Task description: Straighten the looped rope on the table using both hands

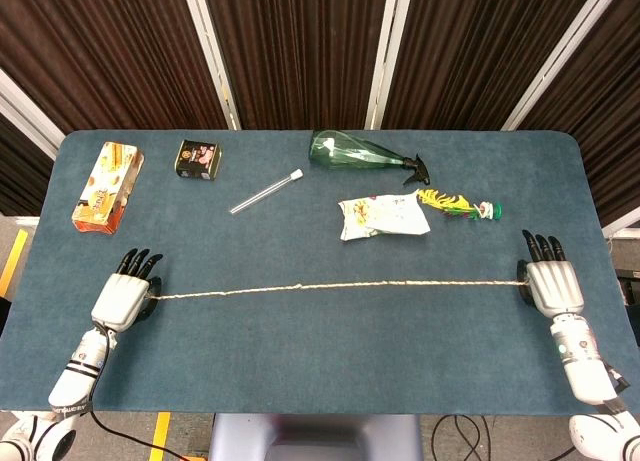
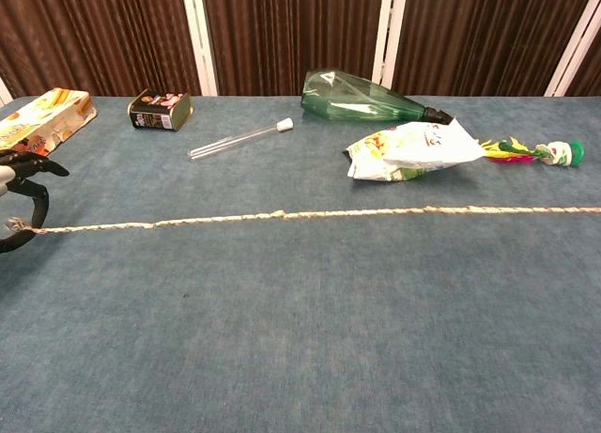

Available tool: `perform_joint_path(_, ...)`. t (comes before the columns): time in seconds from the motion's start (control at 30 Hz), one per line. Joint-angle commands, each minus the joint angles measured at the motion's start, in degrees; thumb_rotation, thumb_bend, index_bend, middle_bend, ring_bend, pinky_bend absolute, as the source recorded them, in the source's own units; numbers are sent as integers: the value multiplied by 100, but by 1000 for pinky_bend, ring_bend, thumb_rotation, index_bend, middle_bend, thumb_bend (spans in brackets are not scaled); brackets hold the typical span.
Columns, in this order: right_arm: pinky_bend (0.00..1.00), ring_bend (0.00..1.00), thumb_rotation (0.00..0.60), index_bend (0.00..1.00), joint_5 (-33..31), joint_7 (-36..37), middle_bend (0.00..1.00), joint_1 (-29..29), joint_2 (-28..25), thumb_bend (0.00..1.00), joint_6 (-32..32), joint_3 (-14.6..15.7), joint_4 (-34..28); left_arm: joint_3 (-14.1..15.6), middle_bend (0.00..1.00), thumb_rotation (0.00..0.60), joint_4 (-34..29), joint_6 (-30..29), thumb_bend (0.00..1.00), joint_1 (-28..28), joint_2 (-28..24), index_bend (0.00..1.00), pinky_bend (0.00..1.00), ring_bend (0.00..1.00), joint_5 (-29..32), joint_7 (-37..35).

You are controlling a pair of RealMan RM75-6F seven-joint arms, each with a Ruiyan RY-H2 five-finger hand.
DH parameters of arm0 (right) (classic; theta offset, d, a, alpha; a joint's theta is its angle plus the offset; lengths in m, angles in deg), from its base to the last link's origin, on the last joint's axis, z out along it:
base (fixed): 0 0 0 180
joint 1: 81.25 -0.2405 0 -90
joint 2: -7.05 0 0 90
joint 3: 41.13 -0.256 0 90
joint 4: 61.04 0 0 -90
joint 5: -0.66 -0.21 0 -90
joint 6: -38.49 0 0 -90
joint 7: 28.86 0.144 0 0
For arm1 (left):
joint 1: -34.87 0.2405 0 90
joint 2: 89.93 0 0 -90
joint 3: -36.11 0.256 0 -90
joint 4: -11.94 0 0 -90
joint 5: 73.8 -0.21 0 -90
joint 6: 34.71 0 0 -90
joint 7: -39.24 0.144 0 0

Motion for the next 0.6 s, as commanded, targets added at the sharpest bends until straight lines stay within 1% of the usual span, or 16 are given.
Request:
perform_joint_path(0.03,0,0,600,747,20,78,63,44,42,541,39,35,114,12,110,600,75,49,433,-16,52,586,69,0,-5,-33)
perform_joint_path(0.33,0,0,600,747,78,278,63,106,224,541,193,100,496,12,110,600,308,176,433,-60,225,586,69,0,7,-82)
perform_joint_path(0.6,0,0,600,741,162,357,63,105,349,541,263,125,685,53,109,600,407,219,433,-75,322,580,69,0,-38,-137)
